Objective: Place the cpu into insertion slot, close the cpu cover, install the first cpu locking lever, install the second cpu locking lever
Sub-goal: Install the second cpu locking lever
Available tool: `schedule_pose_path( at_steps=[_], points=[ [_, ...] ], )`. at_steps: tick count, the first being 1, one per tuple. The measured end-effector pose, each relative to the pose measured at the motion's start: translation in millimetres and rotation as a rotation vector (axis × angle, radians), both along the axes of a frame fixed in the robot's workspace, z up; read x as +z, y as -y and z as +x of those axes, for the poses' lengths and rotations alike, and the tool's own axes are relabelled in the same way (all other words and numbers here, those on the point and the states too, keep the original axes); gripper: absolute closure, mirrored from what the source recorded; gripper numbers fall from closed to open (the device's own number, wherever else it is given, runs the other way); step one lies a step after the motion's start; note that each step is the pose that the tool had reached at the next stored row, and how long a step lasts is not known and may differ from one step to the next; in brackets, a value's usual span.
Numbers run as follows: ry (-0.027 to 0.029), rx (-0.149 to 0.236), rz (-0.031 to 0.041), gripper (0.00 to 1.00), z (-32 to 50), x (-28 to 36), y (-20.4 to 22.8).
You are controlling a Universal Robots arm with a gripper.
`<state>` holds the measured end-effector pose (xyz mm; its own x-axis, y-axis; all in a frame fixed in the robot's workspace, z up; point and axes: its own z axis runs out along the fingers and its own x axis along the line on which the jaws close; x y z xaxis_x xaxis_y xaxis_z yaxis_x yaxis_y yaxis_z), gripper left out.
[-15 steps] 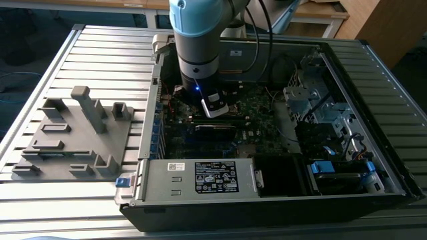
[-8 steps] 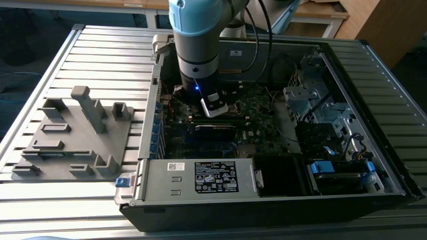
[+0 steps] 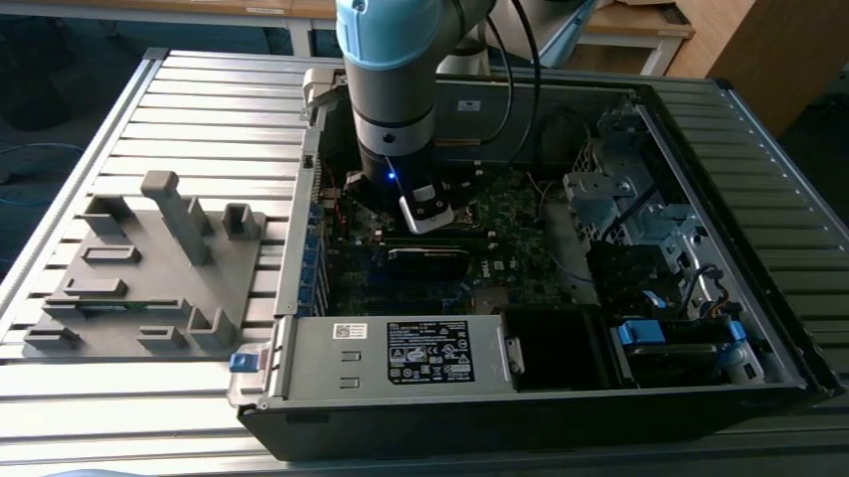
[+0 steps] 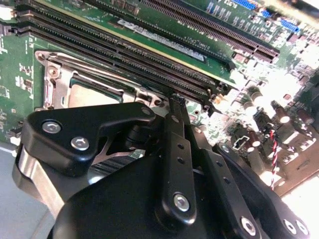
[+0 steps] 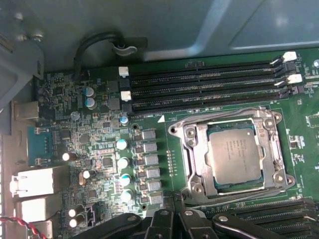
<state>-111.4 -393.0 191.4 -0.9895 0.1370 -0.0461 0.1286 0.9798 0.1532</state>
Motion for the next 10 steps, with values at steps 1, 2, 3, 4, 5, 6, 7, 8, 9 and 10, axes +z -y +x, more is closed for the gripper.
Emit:
schedule_pose_path(
  at_steps=[1,2,3,4,5,6,7,8,9,10],
  points=[
    [0.0000,0.000,-0.0002,0.89,0.0,0.1,0.0],
    [-0.0001,0.000,-0.0003,0.89,0.0,0.3,0.0],
    [0.0001,0.000,-0.0001,0.89,0.0,0.9,-0.1],
    [0.0002,0.000,0.0003,0.89,0.0,1.7,-0.1],
    [0.0001,0.000,0.0003,0.89,-0.1,3.0,-0.1],
    [-0.0004,0.000,0.0000,0.89,-0.2,4.8,-0.1],
    [0.0000,0.000,-0.0001,0.89,-0.1,6.4,-0.1],
    [0.0001,0.000,-0.0001,0.89,-0.1,8.2,-0.1],
    [0.0000,0.000,-0.0001,0.89,0.0,9.7,-0.1],
    [0.0000,0.000,-0.0001,0.89,0.0,11.1,-0.1]
  ],
)
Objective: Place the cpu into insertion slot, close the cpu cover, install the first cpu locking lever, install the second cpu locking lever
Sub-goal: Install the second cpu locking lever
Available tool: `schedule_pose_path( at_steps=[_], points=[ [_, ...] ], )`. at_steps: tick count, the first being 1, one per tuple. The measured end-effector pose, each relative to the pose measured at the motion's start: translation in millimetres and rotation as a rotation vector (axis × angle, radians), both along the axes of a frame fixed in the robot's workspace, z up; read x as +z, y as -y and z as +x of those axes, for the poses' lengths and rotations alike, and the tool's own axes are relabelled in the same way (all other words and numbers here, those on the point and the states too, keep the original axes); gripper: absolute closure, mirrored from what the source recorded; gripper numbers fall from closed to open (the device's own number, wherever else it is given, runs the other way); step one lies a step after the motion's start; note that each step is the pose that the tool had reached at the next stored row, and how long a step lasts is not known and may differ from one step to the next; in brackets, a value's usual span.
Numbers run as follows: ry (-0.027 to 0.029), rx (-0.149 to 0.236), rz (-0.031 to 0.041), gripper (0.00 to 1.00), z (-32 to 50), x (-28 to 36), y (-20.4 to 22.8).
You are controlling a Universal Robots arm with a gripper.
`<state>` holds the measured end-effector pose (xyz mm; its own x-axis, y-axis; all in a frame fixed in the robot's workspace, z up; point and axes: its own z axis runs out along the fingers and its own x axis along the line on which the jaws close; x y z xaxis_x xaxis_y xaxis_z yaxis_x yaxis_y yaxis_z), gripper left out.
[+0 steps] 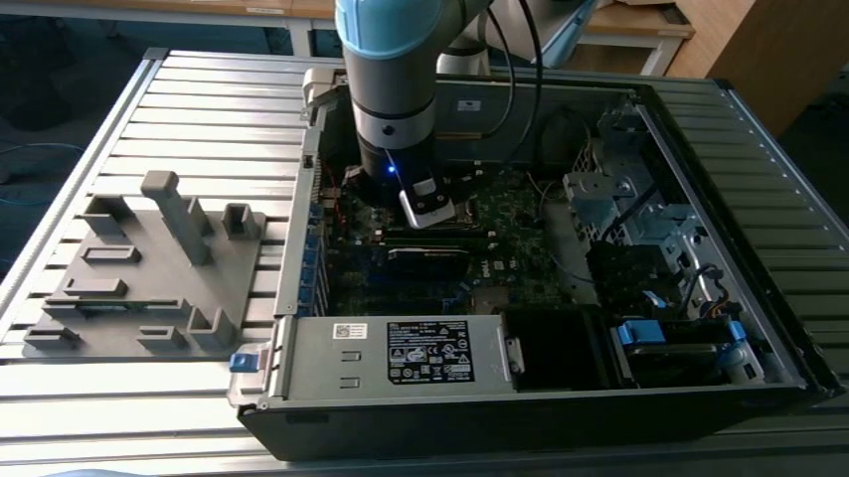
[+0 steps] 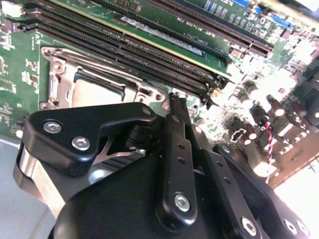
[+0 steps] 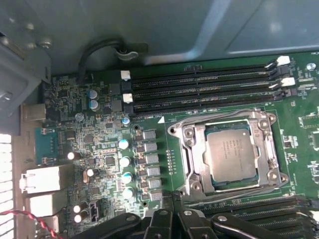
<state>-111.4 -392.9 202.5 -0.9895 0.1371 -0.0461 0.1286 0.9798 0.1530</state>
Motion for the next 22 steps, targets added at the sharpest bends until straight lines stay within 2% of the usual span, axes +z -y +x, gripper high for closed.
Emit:
schedule_pose_path(
  at_steps=[9,15,22],
  points=[
    [0.0000,0.000,-0.0001,0.89,0.0,9.4,-0.1],
    [0.0000,0.000,0.0000,0.89,0.1,9.7,-0.1],
    [-0.0009,0.000,0.0000,0.89,12.5,9.7,-0.2]
  ],
)
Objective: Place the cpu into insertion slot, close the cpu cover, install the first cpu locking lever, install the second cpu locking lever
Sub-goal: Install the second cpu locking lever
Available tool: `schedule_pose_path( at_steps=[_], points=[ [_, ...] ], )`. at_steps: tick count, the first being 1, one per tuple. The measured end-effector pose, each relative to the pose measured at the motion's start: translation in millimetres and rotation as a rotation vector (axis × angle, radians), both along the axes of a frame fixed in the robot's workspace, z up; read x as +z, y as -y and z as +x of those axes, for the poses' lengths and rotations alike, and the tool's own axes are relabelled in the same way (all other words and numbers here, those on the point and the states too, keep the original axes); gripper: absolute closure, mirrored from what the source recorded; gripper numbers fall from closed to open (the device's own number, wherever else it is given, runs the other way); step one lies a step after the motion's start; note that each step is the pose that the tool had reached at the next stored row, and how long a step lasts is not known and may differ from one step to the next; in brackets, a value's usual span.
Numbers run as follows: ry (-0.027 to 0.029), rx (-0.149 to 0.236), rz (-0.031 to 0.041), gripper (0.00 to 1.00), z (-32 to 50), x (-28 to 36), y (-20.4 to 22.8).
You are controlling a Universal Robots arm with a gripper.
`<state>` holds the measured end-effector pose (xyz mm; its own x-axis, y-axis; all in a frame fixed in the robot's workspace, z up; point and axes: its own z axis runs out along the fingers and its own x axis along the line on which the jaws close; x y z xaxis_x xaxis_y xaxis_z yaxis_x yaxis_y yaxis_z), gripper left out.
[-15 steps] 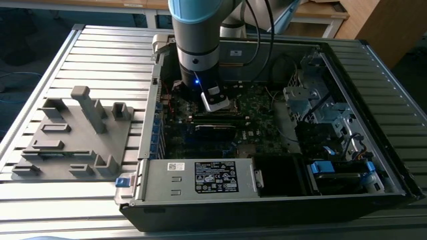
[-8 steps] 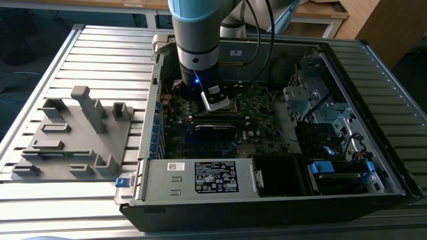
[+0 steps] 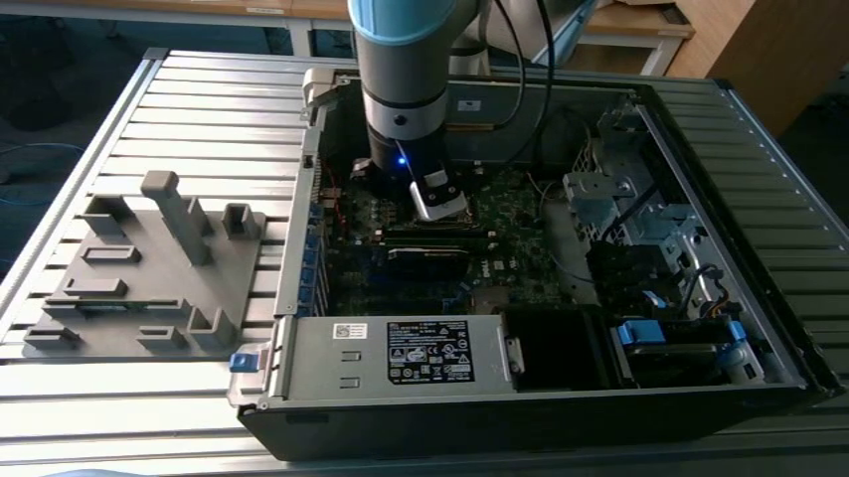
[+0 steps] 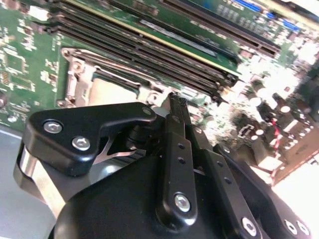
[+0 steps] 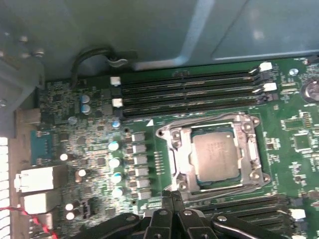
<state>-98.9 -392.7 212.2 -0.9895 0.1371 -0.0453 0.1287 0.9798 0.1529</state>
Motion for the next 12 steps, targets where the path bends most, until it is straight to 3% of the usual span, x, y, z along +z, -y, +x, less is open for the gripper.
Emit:
schedule_pose_path(
  at_steps=[6,12],
  points=[
    [-0.0022,0.000,-0.0001,0.89,17.6,0.0,-0.1],
    [-0.0034,0.000,-0.0003,0.89,29.0,0.0,-0.1]
  ],
)
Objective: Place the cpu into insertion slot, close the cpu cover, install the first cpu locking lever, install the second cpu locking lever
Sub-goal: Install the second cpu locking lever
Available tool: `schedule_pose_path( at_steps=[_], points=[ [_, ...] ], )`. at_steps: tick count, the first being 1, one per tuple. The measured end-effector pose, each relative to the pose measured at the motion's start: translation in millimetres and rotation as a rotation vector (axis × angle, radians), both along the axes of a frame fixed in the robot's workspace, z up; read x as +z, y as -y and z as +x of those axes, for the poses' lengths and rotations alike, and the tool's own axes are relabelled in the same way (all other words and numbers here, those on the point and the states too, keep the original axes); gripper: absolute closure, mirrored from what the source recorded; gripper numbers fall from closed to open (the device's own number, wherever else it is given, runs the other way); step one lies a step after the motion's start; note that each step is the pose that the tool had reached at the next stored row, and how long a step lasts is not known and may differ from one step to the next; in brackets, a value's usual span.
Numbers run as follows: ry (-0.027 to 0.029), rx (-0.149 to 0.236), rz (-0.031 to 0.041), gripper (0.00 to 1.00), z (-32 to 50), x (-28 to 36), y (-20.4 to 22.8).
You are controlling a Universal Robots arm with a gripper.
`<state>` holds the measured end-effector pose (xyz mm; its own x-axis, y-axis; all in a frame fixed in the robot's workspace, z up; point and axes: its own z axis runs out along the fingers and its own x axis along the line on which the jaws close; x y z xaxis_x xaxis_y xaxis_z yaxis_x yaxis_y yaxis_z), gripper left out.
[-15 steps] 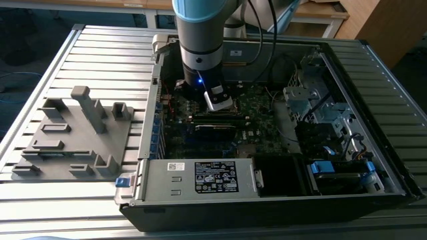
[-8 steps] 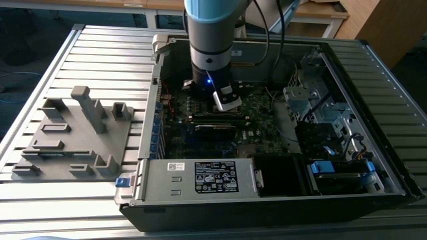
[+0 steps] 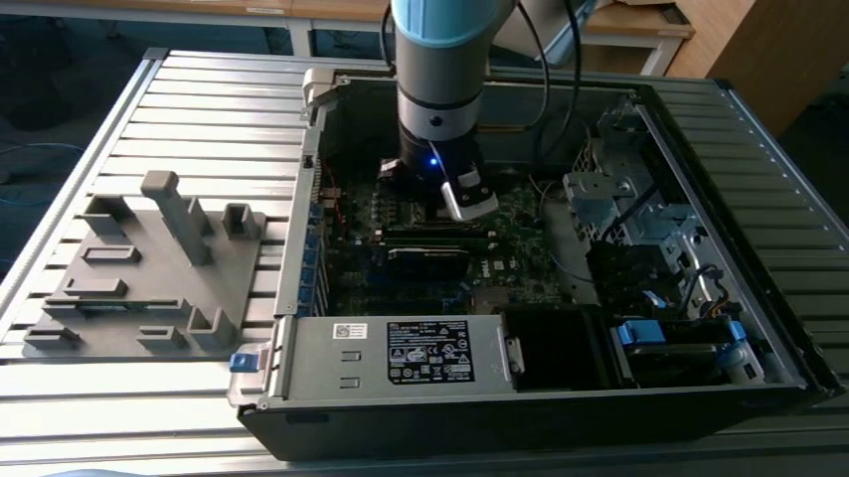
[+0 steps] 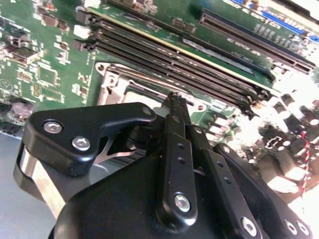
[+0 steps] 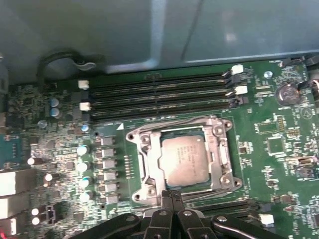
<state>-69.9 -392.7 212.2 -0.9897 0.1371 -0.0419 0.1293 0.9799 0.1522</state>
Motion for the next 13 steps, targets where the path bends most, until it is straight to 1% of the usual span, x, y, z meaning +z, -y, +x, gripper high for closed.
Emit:
schedule_pose_path(
  at_steps=[3,5,8,13],
  points=[
    [-0.0004,0.000,0.0000,0.89,3.3,0.0,-0.2],
    [-0.0006,0.000,-0.0001,0.89,5.1,0.0,-1.2],
    [-0.0008,0.000,-0.0002,0.89,7.6,0.0,-3.9],
    [-0.0011,0.000,-0.0004,0.89,10.6,0.0,-9.7]
  ],
)
